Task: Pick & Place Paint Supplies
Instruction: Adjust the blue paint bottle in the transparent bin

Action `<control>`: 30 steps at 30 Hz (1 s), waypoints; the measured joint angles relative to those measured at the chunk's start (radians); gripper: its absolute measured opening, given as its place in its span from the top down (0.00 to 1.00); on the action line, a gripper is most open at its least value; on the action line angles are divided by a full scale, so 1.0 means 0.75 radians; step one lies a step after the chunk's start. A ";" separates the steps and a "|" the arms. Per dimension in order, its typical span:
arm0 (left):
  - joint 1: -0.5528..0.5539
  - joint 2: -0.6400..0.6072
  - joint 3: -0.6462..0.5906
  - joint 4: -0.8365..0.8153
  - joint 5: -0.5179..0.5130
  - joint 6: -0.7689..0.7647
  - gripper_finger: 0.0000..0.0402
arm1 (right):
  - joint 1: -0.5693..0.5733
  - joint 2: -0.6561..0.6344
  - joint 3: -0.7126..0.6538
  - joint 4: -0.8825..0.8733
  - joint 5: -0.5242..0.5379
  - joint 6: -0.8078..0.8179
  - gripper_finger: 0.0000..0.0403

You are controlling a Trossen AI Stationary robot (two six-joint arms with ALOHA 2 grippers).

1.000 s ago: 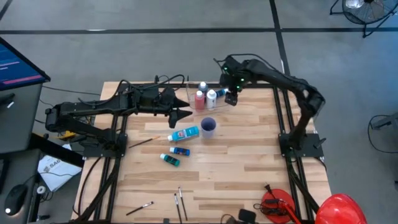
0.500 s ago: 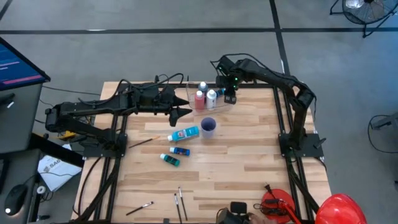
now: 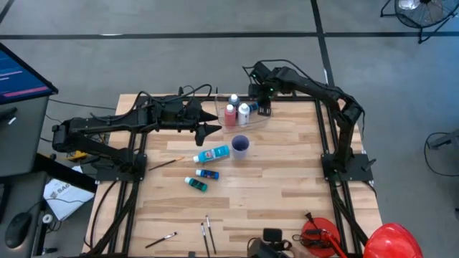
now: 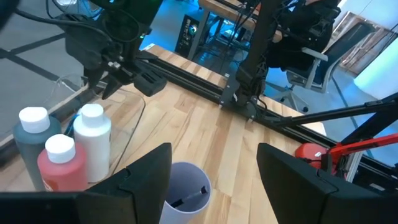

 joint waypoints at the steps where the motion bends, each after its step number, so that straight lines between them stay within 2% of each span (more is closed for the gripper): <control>1: 0.000 0.000 0.000 0.000 0.000 0.000 0.43 | 0.002 0.000 0.000 0.018 0.000 -0.010 0.68; 11: -0.013 0.000 0.000 -0.004 0.001 0.000 0.43 | -0.005 0.000 -0.008 0.154 -0.017 -0.020 0.68; 17: -0.026 0.000 0.000 -0.012 0.001 0.000 0.43 | -0.016 0.001 -0.080 0.208 -0.074 -0.048 0.68; 30: -0.025 0.000 0.000 -0.022 0.005 0.023 0.43 | -0.023 0.001 -0.230 0.297 -0.074 -0.153 0.67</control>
